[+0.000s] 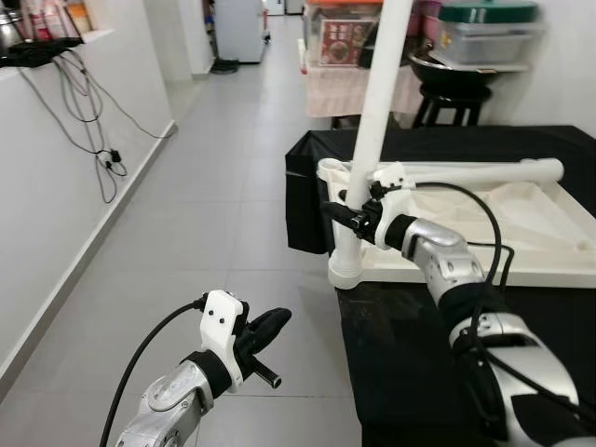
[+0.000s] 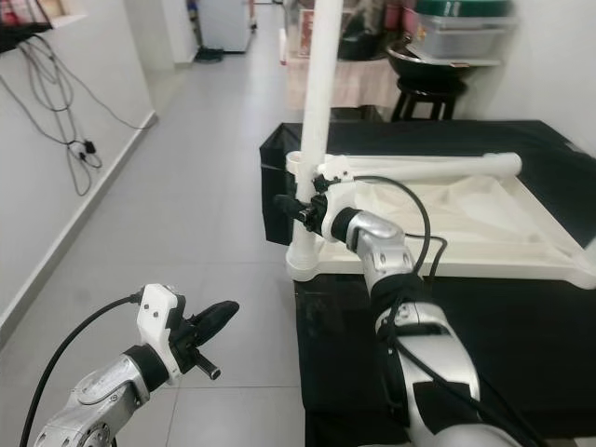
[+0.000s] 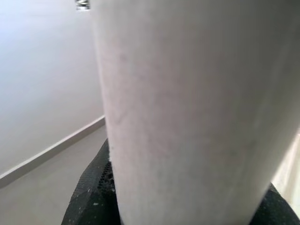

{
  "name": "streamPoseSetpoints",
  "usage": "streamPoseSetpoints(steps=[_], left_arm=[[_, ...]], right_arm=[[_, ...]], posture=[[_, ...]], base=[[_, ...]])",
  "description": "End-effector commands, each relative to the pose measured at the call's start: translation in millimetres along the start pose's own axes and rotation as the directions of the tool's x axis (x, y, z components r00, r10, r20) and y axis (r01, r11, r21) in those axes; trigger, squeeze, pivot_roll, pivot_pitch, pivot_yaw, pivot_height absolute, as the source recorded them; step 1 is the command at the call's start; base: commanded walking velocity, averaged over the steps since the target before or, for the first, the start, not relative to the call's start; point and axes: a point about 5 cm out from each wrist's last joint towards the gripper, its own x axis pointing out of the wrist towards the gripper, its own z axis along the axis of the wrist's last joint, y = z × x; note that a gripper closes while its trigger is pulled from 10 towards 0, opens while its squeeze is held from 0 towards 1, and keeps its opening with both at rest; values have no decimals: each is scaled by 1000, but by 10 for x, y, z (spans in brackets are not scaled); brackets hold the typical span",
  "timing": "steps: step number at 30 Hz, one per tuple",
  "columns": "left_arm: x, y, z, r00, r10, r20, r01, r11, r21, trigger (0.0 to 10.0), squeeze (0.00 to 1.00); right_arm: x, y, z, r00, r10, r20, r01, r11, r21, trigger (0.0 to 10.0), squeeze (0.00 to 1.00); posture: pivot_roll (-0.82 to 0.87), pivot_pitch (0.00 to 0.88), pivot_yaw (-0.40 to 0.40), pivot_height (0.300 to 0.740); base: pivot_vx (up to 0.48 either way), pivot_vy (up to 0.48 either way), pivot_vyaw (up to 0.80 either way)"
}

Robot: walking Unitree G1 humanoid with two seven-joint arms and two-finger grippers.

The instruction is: Building children table

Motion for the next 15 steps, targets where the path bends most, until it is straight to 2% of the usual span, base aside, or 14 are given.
streamPoseSetpoints(steps=[1,2,3,4,5,6,7,8,9,11,12,13,14,15], left_arm=[[-33,12,-15,1000,10,-5,-10,1000,-5,10000,0],[-33,12,-15,1000,10,-5,-10,1000,-5,10000,0],[-39,21,-9,1000,10,-4,-10,1000,-9,10000,0],[-43,27,-5,1000,10,-3,-10,1000,-11,10000,0],[-43,27,-5,1000,10,-3,-10,1000,-11,10000,0],[-42,35,-7,1000,9,-4,-9,1000,-11,10000,0],[-31,38,-8,1000,4,-6,-4,1000,-10,10000,0],[-31,38,-8,1000,4,-6,-4,1000,-10,10000,0],[-23,41,-10,1000,1,-8,-1,1000,-7,10000,0],[-15,47,-5,1000,11,-3,-11,1000,-1,10000,0],[-15,47,-5,1000,11,-3,-11,1000,-1,10000,0],[-16,53,-1,1000,26,4,-25,1000,-1,10000,0],[-16,53,-1,1000,26,4,-25,1000,-1,10000,0],[-17,57,1,999,35,10,-35,999,-3,10000,0]], right_arm=[[-115,5,-308,933,-359,-34,360,927,105,0,0],[-115,5,-308,933,-359,-34,360,927,105,0,0],[-198,282,-491,885,-462,-61,465,867,178,0,0],[-314,460,-587,839,-536,-91,541,809,230,0,0],[-314,460,-587,839,-536,-91,541,809,230,0,0],[-303,599,-609,849,-522,-86,527,824,207,0,0],[-206,590,-592,868,-492,-70,497,851,168,0,0],[-206,590,-592,868,-492,-70,497,851,168,0,0],[-139,505,-550,865,-499,-48,501,856,131,0,0],[-88,305,-460,833,-552,-28,552,827,106,0,0],[-88,305,-460,833,-552,-28,552,827,106,0,0],[-87,203,-396,814,-581,-15,579,809,97,0,0],[-87,203,-396,814,-581,-15,579,809,97,0,0],[-98,108,-337,792,-610,-3,608,789,89,0,0]], posture=[[3,0,-34,740],[3,0,-34,740],[5,0,-13,740],[5,0,-13,740],[5,0,-13,740],[-16,0,2,740],[10,0,-21,740],[10,0,-21,740],[13,0,-22,740],[12,0,-19,740],[12,0,-19,740],[15,0,-23,740],[15,0,-23,740],[16,0,-23,740]], base=[[0,0,0],[0,0,0],[0,0,0],[0,0,0],[0,0,0],[0,0,0],[0,0,0],[0,0,0],[0,0,0],[0,0,0],[0,0,0],[0,0,0],[0,0,0],[0,0,0]])
